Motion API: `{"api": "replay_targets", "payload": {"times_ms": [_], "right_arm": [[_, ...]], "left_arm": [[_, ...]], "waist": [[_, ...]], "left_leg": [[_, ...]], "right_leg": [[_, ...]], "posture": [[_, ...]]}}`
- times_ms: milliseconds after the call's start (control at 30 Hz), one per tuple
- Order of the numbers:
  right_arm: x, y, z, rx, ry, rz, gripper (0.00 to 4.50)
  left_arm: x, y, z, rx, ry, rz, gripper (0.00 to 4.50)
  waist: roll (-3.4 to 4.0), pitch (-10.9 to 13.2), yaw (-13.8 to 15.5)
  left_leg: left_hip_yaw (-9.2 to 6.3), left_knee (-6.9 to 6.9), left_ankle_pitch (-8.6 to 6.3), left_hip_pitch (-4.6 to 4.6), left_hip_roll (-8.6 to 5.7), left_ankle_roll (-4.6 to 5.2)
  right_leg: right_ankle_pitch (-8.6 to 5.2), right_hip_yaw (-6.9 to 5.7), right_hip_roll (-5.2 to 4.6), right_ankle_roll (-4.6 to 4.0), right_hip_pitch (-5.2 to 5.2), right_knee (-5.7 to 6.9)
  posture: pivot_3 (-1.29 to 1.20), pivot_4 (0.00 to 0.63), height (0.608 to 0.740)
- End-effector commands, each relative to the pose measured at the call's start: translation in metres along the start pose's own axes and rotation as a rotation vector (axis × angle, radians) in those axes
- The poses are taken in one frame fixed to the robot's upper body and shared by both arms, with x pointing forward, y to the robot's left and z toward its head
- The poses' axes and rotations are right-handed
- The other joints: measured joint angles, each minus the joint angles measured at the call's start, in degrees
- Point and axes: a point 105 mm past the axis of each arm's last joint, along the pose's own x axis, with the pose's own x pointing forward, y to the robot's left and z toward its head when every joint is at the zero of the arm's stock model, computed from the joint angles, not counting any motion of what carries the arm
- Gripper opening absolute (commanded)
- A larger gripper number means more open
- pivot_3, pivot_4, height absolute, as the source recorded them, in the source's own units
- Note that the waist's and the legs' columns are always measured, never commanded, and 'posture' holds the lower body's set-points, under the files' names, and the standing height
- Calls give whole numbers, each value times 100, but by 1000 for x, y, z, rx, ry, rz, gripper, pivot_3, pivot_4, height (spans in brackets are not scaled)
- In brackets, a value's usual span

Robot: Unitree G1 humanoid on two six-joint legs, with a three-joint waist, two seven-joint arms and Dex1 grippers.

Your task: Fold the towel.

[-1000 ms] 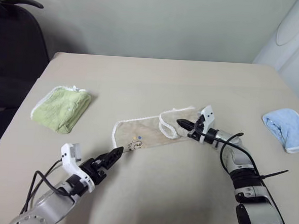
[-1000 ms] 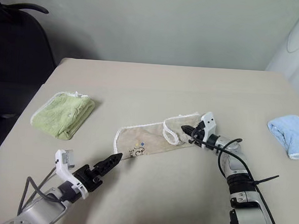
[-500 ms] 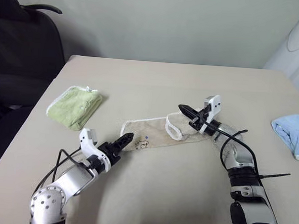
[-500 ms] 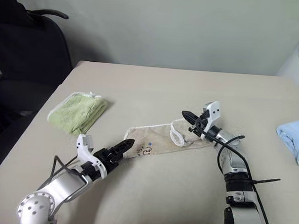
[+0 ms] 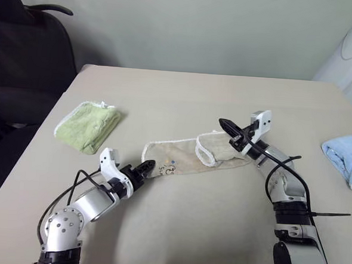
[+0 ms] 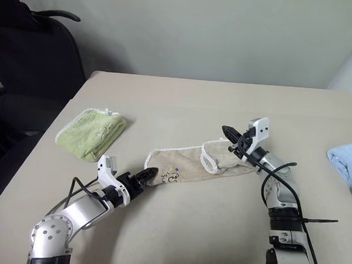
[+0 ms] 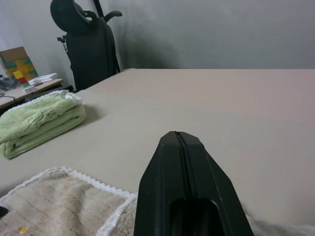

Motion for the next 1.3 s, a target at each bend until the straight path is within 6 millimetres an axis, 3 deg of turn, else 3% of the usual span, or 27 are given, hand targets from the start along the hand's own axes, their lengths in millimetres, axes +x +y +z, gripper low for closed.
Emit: {"api": "replay_targets", "payload": {"times_ms": [33,200,467,567,700,867,1000,1167,1300], "right_arm": [[-1,3,17,-27,-51,7,0],[0,5,17,-26,-48,12,0],[-1,1,14,-28,-35,0,0],[-2,0,12,-27,-33,-6,0],[-2,-3,12,-27,-36,-20,0],[-3,-10,13,-26,-49,-61,0],[-2,-20,16,-27,-77,-128,0],[-9,-46,25,-18,-140,-282,0],[-20,-56,30,-20,-173,-350,0]], "left_arm": [[6,-1,-21,-1,82,-11,156],[4,-5,-9,-13,16,-33,32],[-35,-17,57,162,-171,-98,32],[-43,-29,74,244,-195,-124,32],[-43,-65,86,376,-194,-231,32],[-25,-119,75,528,-104,-395,32],[-1,-157,49,671,44,-515,32],[35,-180,10,806,227,-582,32],[59,-169,-26,966,382,-540,32]], "waist": [[-5,3,-5],[-2,4,-10],[-73,47,-107],[-77,50,-135],[-95,60,-136],[-103,66,-139],[-111,70,-151],[-111,71,-176],[-111,72,-193]], "left_leg": [[2,-4,1,-2,2,-2],[-1,-10,4,-2,5,-5],[-8,-19,15,-19,34,-29],[-12,-19,20,-31,44,-38],[-26,-18,20,-35,42,-38],[-41,-15,22,-42,38,-40],[-46,-14,23,-52,38,-43],[-49,-11,25,-67,36,-42],[-51,-10,32,-102,38,-42]], "right_leg": [[0,2,0,1,-6,-1],[-4,7,-1,7,-10,-2],[3,10,30,-6,-40,3],[9,10,48,-11,-53,3],[9,11,45,-11,-54,3],[11,5,43,-10,-58,2],[15,3,41,-6,-64,2],[20,4,35,1,-80,3],[28,3,32,5,-114,3]], "posture": [[0,150,740],[0,150,740],[0,150,740],[0,150,740],[0,150,740],[0,150,740],[0,150,740],[0,150,740],[0,150,740]]}}
